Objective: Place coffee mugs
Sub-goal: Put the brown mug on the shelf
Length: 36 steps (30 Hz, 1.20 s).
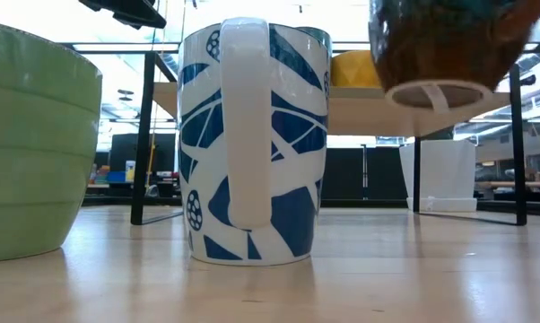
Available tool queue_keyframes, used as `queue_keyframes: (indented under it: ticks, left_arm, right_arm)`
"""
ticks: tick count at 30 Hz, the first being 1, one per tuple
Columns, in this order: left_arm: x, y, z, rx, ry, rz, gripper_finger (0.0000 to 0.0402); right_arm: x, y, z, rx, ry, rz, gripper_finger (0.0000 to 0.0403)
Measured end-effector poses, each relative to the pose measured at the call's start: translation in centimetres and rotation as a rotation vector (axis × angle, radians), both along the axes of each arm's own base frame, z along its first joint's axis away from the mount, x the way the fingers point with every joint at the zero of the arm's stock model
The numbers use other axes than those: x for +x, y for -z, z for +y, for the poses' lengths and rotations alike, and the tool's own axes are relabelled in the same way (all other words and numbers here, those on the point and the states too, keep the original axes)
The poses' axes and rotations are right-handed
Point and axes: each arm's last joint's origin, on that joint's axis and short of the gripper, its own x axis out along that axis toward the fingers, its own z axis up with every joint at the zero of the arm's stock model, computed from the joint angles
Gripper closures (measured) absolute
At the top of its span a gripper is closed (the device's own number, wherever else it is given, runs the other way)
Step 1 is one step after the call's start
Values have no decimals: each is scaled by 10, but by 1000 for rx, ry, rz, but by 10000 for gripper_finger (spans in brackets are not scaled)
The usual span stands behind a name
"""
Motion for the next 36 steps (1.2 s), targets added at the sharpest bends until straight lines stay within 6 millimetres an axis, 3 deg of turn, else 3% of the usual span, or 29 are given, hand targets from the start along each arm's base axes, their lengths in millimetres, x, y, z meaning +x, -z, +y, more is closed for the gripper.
queue_keyframes:
  ticks: [7, 19, 28, 36]
  left_arm:
    - [-1, 1, 0, 0, -2, 12, 279]
    - [-1, 1, 0, -1, -2, 12, 278]
    - [-1, 2, 0, 2, -2, 26, 278]
    - [-1, 2, 0, 0, -3, 27, 278]
  right_arm:
    - [5, -30, -13, -33, -63, -112, 358]
    - [24, -34, -52, -111, -138, -115, 358]
    - [19, -50, -64, -145, -194, -156, 358]
    - [21, -60, -87, -111, -131, -169, 358]
